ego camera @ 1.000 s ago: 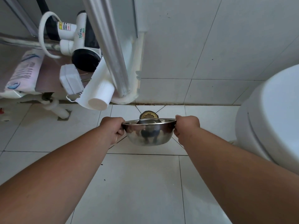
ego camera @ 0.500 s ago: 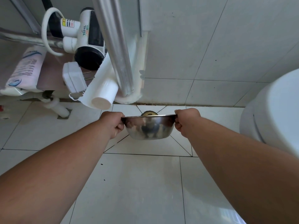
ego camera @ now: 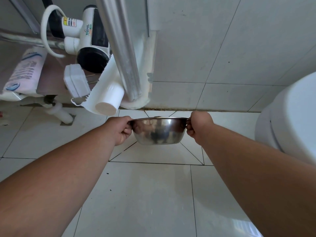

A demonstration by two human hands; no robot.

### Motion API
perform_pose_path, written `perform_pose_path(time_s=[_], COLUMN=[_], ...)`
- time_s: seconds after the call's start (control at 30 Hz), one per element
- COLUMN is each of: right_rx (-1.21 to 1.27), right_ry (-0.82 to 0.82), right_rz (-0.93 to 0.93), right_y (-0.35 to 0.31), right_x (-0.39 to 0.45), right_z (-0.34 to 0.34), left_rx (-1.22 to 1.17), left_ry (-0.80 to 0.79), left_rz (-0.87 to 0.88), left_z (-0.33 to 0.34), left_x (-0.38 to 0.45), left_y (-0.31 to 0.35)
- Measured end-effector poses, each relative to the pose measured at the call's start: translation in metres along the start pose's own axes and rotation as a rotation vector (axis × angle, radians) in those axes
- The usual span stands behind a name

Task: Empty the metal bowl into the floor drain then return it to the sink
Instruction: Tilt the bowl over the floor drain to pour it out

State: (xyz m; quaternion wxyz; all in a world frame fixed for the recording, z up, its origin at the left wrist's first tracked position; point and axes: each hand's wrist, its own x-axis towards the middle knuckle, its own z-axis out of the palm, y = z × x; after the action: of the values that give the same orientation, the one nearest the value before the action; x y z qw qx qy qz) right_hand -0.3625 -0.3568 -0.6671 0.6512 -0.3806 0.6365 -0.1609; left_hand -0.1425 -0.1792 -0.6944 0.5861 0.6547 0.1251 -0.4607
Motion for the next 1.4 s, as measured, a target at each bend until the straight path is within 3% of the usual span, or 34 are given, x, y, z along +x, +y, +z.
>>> perform_pose_path(time_s=[0.43, 1.0, 1.4], right_rx=[-0.145, -0.158, -0.238], right_ry=[-0.121, -0.033, 0.055], right_rz=[-0.226, -0.326, -0.364], right_y=[0.003, -0.002, 0.001], right_x=[0.002, -0.001, -0.005], right_z=[0.006, 0.012, 0.010], left_rx=[0.010, -0.050, 0.010], left_ry=[-0.045, -0.112, -0.094], left_rz=[-0.136, -0.186, -0.053], left_z=[-0.005, 0.003, 0.002], left_x=[0.005, 0.001, 0.000], left_y=[0.013, 0.038, 0.026])
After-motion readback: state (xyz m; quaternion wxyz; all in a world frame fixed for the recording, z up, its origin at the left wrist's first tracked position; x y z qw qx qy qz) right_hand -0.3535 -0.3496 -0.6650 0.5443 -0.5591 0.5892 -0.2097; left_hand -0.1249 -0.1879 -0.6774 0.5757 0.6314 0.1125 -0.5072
